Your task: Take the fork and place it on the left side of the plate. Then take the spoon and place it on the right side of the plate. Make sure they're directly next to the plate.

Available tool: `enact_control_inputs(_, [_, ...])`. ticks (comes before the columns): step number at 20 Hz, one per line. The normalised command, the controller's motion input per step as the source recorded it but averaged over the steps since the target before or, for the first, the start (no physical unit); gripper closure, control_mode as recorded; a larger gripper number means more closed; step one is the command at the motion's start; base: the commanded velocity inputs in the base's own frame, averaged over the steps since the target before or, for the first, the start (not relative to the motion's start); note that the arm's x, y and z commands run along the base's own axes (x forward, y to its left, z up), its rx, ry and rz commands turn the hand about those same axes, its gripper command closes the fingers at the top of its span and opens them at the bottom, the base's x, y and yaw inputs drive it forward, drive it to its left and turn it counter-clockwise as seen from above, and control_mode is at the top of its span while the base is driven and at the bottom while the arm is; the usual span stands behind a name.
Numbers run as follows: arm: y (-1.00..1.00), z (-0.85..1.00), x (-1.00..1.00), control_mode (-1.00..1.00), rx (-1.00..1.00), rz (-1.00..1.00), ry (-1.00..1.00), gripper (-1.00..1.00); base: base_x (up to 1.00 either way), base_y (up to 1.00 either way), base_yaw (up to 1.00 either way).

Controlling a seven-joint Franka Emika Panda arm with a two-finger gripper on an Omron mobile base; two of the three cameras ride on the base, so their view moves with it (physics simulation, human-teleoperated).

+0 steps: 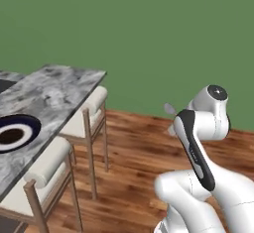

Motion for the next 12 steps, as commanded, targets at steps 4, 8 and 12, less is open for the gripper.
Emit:
enact_control_inputs(4, [0.00,0.00,0.00,1.00,0.00,0.00,0.00,1.00,0.70,0.00,0.54])
enact_control_inputs(8, [0.00,0.00,0.00,1.00,0.00,0.00,0.00,1.00,0.72,0.00,0.52])
enact_control_inputs(12, [0.00,0.00,0.00,1.00,0.00,0.00,0.00,1.00,0.76,0.00,0.50])
